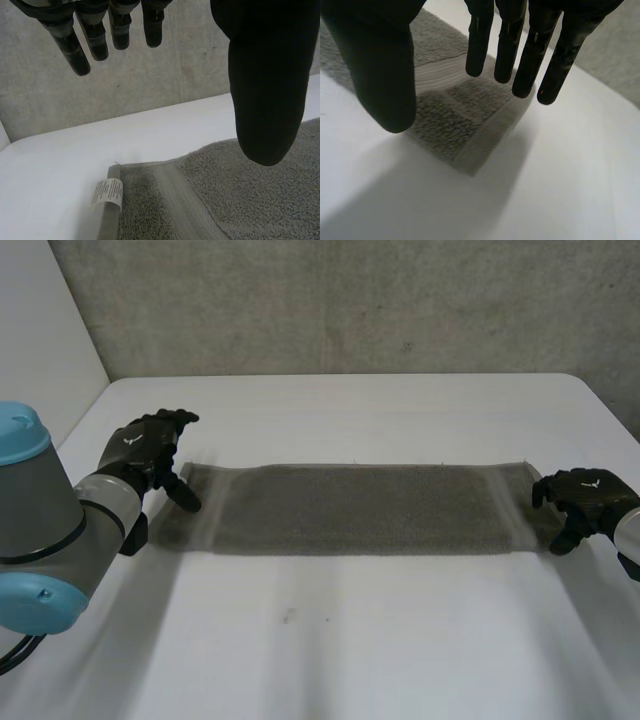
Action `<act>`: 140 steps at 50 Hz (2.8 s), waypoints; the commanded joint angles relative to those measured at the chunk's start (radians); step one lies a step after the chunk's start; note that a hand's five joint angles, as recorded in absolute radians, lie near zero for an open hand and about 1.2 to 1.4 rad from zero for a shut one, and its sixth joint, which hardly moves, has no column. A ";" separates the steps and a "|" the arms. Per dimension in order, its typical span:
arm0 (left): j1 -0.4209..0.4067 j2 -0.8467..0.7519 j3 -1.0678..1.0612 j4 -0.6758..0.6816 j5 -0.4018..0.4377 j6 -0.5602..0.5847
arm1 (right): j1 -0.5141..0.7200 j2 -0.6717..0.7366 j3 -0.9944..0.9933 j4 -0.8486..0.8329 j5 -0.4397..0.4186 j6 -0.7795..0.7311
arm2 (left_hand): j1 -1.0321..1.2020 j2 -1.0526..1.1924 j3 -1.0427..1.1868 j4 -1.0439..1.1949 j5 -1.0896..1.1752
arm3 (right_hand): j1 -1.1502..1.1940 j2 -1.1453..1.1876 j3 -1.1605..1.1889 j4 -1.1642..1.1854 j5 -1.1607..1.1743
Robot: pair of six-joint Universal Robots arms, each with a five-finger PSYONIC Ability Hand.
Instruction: Fold the towel.
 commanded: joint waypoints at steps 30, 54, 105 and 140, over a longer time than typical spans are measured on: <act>0.002 0.019 -0.015 0.008 -0.003 0.003 | -0.103 0.064 -0.083 -0.095 0.317 -0.248 | -0.003 0.009 0.008 0.006 -0.030 | 0.908 0.824 0.827 0.828 0.853; 0.000 0.038 -0.024 0.008 -0.007 0.003 | 0.642 0.058 -0.238 -0.291 0.229 -0.356 | -0.003 0.009 0.008 0.006 -0.030 | 0.908 0.824 0.827 0.828 0.853; -0.261 -0.212 0.173 0.051 -0.015 0.060 | 0.299 0.004 0.130 -0.202 0.090 0.187 | -0.003 0.009 0.008 0.006 -0.030 | 0.467 0.382 0.385 0.387 0.411; -0.146 0.101 -0.038 0.055 -0.115 0.146 | 0.903 0.230 -0.310 -0.133 0.164 -0.074 | -0.003 0.009 0.008 0.006 -0.030 | 0.908 0.824 0.827 0.828 0.853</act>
